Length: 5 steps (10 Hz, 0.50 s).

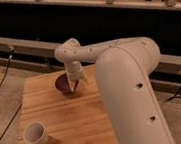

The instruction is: Drag the ceramic bowl in a circle

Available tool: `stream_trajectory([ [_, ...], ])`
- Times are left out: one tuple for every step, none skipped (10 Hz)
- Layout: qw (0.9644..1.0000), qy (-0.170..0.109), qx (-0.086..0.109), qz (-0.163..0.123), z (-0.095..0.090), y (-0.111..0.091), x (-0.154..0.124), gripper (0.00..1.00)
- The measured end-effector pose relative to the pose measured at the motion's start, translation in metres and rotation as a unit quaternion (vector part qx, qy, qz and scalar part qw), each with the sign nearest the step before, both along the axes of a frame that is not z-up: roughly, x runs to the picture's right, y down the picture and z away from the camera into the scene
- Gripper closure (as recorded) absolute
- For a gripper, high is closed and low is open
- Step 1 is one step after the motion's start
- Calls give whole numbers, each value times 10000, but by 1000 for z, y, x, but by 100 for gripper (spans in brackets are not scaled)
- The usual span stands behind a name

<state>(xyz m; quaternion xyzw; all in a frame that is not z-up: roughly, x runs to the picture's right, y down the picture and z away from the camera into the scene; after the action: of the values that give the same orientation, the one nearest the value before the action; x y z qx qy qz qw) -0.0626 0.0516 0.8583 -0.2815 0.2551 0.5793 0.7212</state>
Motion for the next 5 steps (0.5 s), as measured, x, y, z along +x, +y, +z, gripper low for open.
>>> stream_trajectory([
  [10000,22,-11,15,11,-5,1,35],
  [10000,51,-33,58,25,-8,2,35],
  [9999,71,-44,85,37,-9,1,35],
  [9999,86,-42,119,48,-12,-1,35],
  [9998,115,-29,168,59,-14,-2,35],
])
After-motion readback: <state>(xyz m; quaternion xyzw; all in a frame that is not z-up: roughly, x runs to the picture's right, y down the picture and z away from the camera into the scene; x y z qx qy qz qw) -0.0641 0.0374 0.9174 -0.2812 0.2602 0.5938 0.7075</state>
